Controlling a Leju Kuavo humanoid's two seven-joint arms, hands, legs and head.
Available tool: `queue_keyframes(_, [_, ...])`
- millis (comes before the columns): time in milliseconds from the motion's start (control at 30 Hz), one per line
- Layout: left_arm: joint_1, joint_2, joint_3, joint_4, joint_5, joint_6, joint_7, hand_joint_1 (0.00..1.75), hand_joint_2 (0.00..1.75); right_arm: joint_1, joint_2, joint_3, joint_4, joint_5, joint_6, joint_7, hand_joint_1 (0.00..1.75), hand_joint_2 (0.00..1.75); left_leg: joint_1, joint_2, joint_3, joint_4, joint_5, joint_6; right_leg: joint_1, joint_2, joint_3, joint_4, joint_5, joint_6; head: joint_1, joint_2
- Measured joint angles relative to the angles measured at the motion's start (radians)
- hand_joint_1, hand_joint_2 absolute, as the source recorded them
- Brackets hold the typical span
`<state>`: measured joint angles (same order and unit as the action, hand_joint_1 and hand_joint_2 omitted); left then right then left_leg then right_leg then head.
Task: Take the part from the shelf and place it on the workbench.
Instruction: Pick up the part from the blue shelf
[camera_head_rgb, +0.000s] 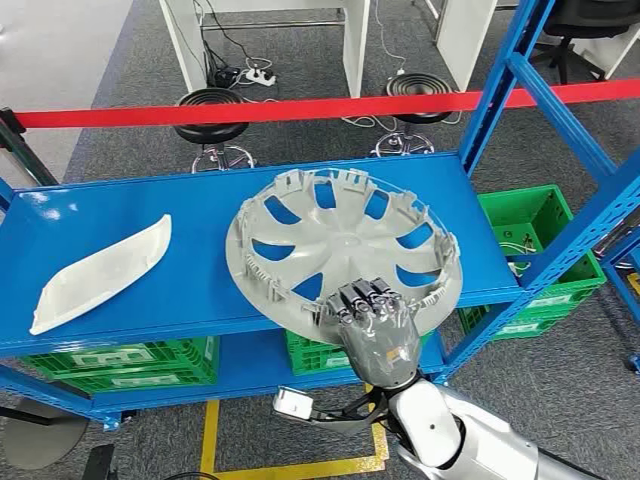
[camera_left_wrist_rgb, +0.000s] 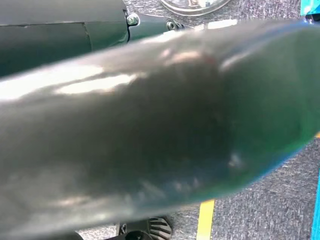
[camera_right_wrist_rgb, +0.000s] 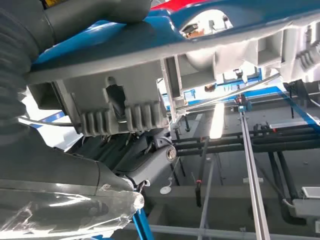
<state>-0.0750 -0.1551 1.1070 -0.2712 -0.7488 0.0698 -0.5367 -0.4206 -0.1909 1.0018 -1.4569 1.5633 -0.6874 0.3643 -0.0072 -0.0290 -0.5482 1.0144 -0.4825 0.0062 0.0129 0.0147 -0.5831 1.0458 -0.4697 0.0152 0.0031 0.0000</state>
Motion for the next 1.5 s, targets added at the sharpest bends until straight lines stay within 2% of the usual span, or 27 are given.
queue_keyframes(167, [0.0, 0.0, 0.0, 0.0, 0.001, 0.0, -0.001, 0.0, 0.0, 0.0, 0.0, -0.001, -0.001, 0.0, 0.0, -0.01, 1.75, 1.75, 0.0, 0.0, 0.0, 0.0, 0.0, 0.0, 0.0, 0.0, 0.0, 0.0, 0.0, 0.0, 0.0, 0.0])
queue_keyframes(300, [0.001, 0.0, 0.0, 0.0, -0.002, 0.001, -0.016, 0.0, 1.75, 0.001, -0.009, -0.008, -0.022, 0.0, 0.0, -0.047, 1.75, 1.75, 0.0, 0.0, 0.0, 0.0, 0.0, 0.0, 0.0, 0.0, 0.0, 0.0, 0.0, 0.0, 0.0, 0.0])
queue_keyframes(400, [0.003, 0.001, 0.0, 0.0, -0.003, -0.004, -0.03, 0.0, 1.75, 0.018, -0.016, -0.04, -0.061, 0.0, 0.0, -0.125, 1.75, 1.75, 0.0, 0.0, 0.0, 0.0, 0.0, 0.0, 0.0, 0.0, 0.0, 0.0, 0.0, 0.0, 0.0, 0.0])
queue_keyframes(600, [0.006, 0.002, 0.0, 0.0, -0.016, -0.002, -0.041, 0.0, 1.75, 0.107, -0.013, -0.166, -0.154, 0.0, 0.0, -0.343, 1.75, 1.75, 0.0, 0.0, 0.0, 0.0, 0.0, 0.0, 0.0, -0.001, 0.0, 0.0, 0.0, 0.0, 0.0, 0.0])
queue_keyframes(767, [0.006, 0.004, 0.001, 0.0, -0.014, 0.007, -0.047, 0.0, 1.75, 0.211, 0.044, -0.28, -0.204, 0.0, 0.0, -0.487, 1.75, 1.75, 0.0, 0.0, 0.0, 0.0, 0.0, 0.0, 0.0, -0.001, 0.0, 0.0, 0.0, 0.0, 0.0, 0.0])
queue_keyframes(833, [0.007, 0.004, 0.002, 0.0, -0.016, 0.013, -0.047, 0.0, 1.75, 0.247, 0.076, -0.307, -0.215, 0.0, 0.0, -0.497, 1.75, 1.75, 0.0, 0.0, 0.0, 0.0, 0.0, 0.0, 0.0, -0.001, 0.0, 0.0, 0.0, 0.0, 0.0, 0.0])
queue_keyframes(900, [0.007, 0.004, 0.005, 0.0, -0.018, 0.017, -0.047, 0.0, 1.75, 0.274, 0.104, -0.314, -0.222, -0.015, 0.0, -0.473, 1.75, 1.75, -0.002, 0.0, -0.001, 0.002, -0.001, 0.003, -0.002, 0.0, 0.0, -0.002, 0.001, 0.002, 0.0, 0.0])
queue_keyframes(1000, [0.007, 0.006, 0.007, 0.0, -0.019, 0.026, -0.047, 0.0, 1.75, 0.303, 0.131, -0.314, -0.227, -0.05, 0.0, -0.449, 1.75, 1.75, -0.005, 0.0, -0.001, 0.002, -0.001, 0.01, -0.005, 0.0, 0.001, -0.007, 0.004, 0.008, -0.001, 0.0])
queue_keyframes(1067, [0.006, 0.006, 0.007, 0.0, -0.019, 0.03, -0.047, 0.0, 1.75, 0.316, 0.143, -0.316, -0.23, -0.056, 0.0, -0.447, 1.75, 1.75, -0.002, 0.0, 0.003, -0.011, 0.005, 0.016, -0.004, -0.001, -0.001, -0.008, 0.003, 0.014, 0.0, 0.0])
queue_keyframes(1133, [0.006, 0.005, 0.007, 0.0, -0.02, 0.031, -0.047, 0.0, 1.75, 0.323, 0.149, -0.317, -0.234, -0.057, 0.0, -0.447, 1.75, 1.75, 0.005, 0.002, 0.012, -0.027, 0.012, 0.023, -0.004, -0.003, -0.025, 0.039, -0.025, 0.021, 0.002, 0.0])
queue_keyframes(1233, [0.007, 0.004, 0.008, 0.0, -0.02, 0.031, -0.047, 0.0, 1.75, 0.329, 0.152, -0.317, -0.236, -0.06, 0.0, -0.449, 1.75, 1.75, 0.008, 0.004, 0.018, -0.03, 0.015, 0.025, -0.012, -0.006, -0.118, 0.218, -0.098, 0.032, 0.005, 0.0])
queue_keyframes(1267, [0.007, 0.005, 0.008, 0.0, -0.02, 0.032, -0.047, 0.0, 1.75, 0.333, 0.152, -0.318, -0.236, -0.064, 0.0, -0.452, 1.75, 1.75, 0.009, 0.004, 0.02, -0.029, 0.014, 0.024, -0.015, -0.006, -0.141, 0.254, -0.1, 0.035, 0.005, 0.0])
queue_keyframes(1300, [0.007, 0.005, 0.008, 0.0, -0.021, 0.033, -0.047, 0.0, 1.75, 0.337, 0.152, -0.319, -0.237, -0.069, 0.0, -0.456, 1.75, 1.75, 0.01, 0.003, 0.022, -0.029, 0.012, 0.022, -0.018, -0.007, -0.146, 0.254, -0.082, 0.037, 0.005, 0.0])
queue_keyframes(1333, [0.007, 0.004, 0.008, 0.0, -0.023, 0.034, -0.047, 0.0, 1.75, 0.342, 0.152, -0.321, -0.239, -0.077, 0.0, -0.464, 1.75, 1.75, 0.012, 0.001, 0.025, -0.027, 0.009, 0.019, -0.02, -0.007, -0.134, 0.217, -0.047, 0.04, 0.005, 0.0])
queue_keyframes(1367, [0.008, 0.003, 0.008, 0.0, -0.026, 0.035, -0.047, 0.0, 1.75, 0.348, 0.152, -0.324, -0.244, -0.085, 0.0, -0.474, 1.75, 1.75, 0.014, 0.0, 0.027, -0.025, 0.004, 0.013, -0.023, -0.007, -0.108, 0.153, -0.006, 0.042, 0.005, 0.0])
queue_keyframes(1400, [0.008, 0.003, 0.008, 0.0, -0.028, 0.036, -0.047, 0.0, 1.75, 0.352, 0.153, -0.329, -0.25, -0.093, 0.0, -0.485, 1.75, 1.75, 0.015, -0.001, 0.028, -0.022, -0.001, 0.007, -0.023, -0.007, -0.076, 0.094, 0.022, 0.044, 0.006, 0.0])
queue_keyframes(1433, [0.009, 0.002, 0.008, 0.0, -0.029, 0.039, -0.047, 0.0, 1.75, 0.357, 0.154, -0.334, -0.258, -0.099, 0.0, -0.497, 1.75, 1.75, 0.015, -0.002, 0.028, -0.019, -0.006, 0.001, -0.023, -0.006, -0.052, 0.047, 0.038, 0.042, 0.007, 0.0])
queue_keyframes(1500, [0.009, 0.003, 0.008, 0.0, -0.031, 0.043, -0.047, 0.0, 1.75, 0.364, 0.159, -0.345, -0.271, -0.106, -0.001, -0.514, 1.75, 1.75, 0.013, -0.001, 0.023, -0.013, -0.008, -0.01, -0.02, -0.001, -0.035, 0.017, 0.034, 0.031, 0.006, 0.0])
